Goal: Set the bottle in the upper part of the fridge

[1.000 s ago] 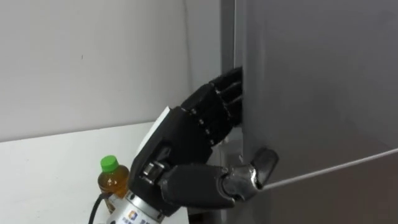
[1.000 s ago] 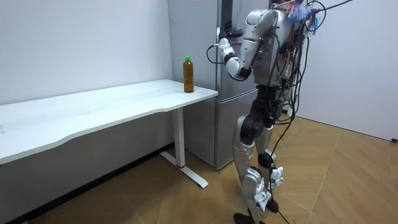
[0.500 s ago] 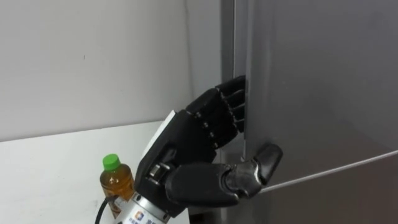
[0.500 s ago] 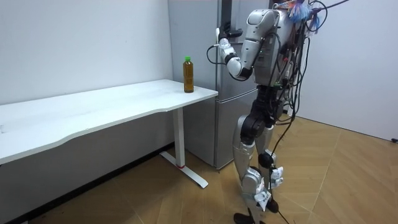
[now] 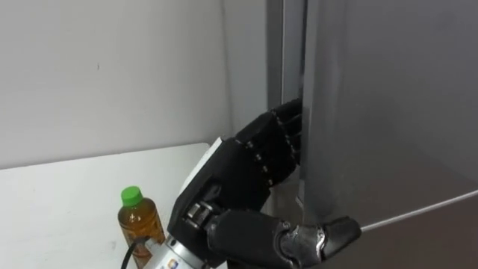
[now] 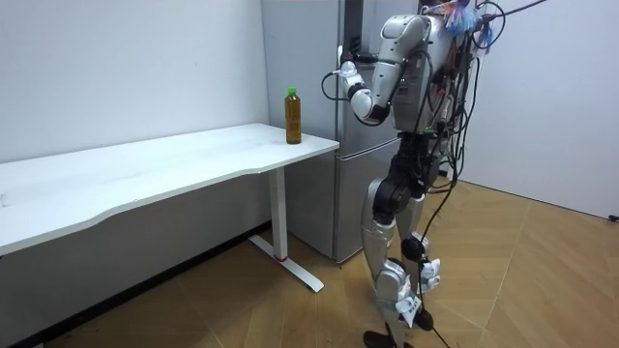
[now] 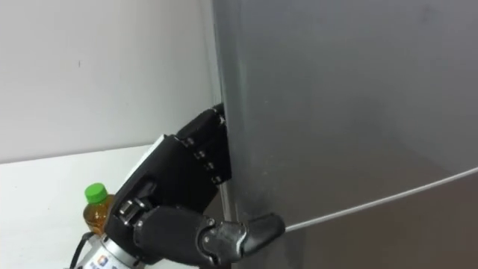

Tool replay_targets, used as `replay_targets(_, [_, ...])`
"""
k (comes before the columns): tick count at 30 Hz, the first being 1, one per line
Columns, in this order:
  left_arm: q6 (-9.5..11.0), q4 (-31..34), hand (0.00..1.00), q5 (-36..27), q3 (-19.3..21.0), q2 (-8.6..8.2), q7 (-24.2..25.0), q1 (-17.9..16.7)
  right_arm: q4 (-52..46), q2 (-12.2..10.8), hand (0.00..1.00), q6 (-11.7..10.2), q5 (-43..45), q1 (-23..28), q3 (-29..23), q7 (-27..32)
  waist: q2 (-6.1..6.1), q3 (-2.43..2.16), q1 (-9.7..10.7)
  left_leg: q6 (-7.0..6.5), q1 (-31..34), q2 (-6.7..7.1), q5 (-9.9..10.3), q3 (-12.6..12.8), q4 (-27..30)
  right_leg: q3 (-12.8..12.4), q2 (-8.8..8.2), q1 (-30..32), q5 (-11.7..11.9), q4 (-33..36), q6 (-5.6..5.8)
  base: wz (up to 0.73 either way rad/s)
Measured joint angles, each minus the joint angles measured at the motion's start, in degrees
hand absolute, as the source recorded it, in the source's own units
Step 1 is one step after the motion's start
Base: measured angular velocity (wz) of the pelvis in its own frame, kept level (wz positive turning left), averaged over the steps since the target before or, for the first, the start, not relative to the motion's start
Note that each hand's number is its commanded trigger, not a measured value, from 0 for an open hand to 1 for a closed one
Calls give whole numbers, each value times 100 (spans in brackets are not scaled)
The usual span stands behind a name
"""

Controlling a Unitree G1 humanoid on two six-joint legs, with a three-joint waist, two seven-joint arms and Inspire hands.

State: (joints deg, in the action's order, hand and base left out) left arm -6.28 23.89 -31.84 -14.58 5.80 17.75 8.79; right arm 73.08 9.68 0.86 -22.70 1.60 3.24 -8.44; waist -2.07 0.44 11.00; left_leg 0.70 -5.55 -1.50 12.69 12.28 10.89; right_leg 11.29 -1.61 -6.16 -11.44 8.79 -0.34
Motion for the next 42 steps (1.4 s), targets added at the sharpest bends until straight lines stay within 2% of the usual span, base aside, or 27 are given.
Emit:
replay_targets(6, [-8, 0, 0, -3, -6, 32, 2, 0, -10, 19, 0, 1, 1, 3, -8, -119, -28, -2, 72, -2, 4, 9, 1, -2, 3, -9, -6, -10, 9, 0, 15, 4])
replay_targets(12, [12, -21, 0, -18, -16, 28, -3, 0, -1, 80, 0, -6, -37, -21, -1, -150, -100, 20, 103, -17, 10, 20, 9, 23, 9, -39, -17, -15, 11, -11, 24, 0])
replay_targets(14, [34, -10, 0, -22, -16, 22, -9, 1, -5, 100, 0, -4, -91, -23, 13, -148, -135, 3, 108, -17, 74, 20, 9, 34, 55, -44, -23, 25, 11, -7, 25, 0])
replay_targets(15, [41, 9, 0, -22, -17, 17, -10, 3, -1, 107, 0, -3, -138, -22, 15, -149, -133, 12, 114, -17, 92, 19, 9, 46, 61, -57, -22, 45, 11, -6, 26, 0])
replay_targets(23, [216, -32, 0, -4, -104, 23, -90, 4, -10, 131, 0, -23, -144, -35, 60, -158, -157, 9, 119, -18, 77, 15, 8, 270, 43, -342, -18, 114, 56, 20, 61, -10])
replay_targets(26, [261, -40, 0, -9, -146, 19, -101, 4, -32, 131, 0, -26, -151, -33, 49, -152, -146, 46, 151, -19, 78, 14, 9, 339, 41, -347, -39, 115, 73, 11, 85, -1])
replay_targets(29, [266, -53, 0, -18, -170, 15, -102, 4, -25, 131, 0, -20, -168, -25, 46, -150, -137, 57, 197, -43, 79, 14, 23, 372, 40, -351, -45, 116, 79, 9, 95, 0])
replay_targets(31, [278, -90, 0, -23, -192, 7, -101, 4, -27, 131, 0, -8, -188, -25, 37, -147, -140, 55, 205, -53, 78, 6, 29, 536, 42, -386, -44, 126, 86, 9, 106, -4])
replay_targets(37, [306, -137, 0, -24, -224, -7, -100, 4, -21, 138, 0, 0, -302, -29, -2, -157, -180, 39, 293, -172, 95, -60, 101, 714, 49, -478, -19, 184, 116, 20, 130, -6])
replay_targets(42, [391, -246, 0, -242, -459, -33, -99, 4, -14, 182, 0, 9, -658, 0, 4, -127, -237, 27, 332, -240, 88, -73, 147, 882, 43, -557, -23, 243, 195, 26, 179, -13])
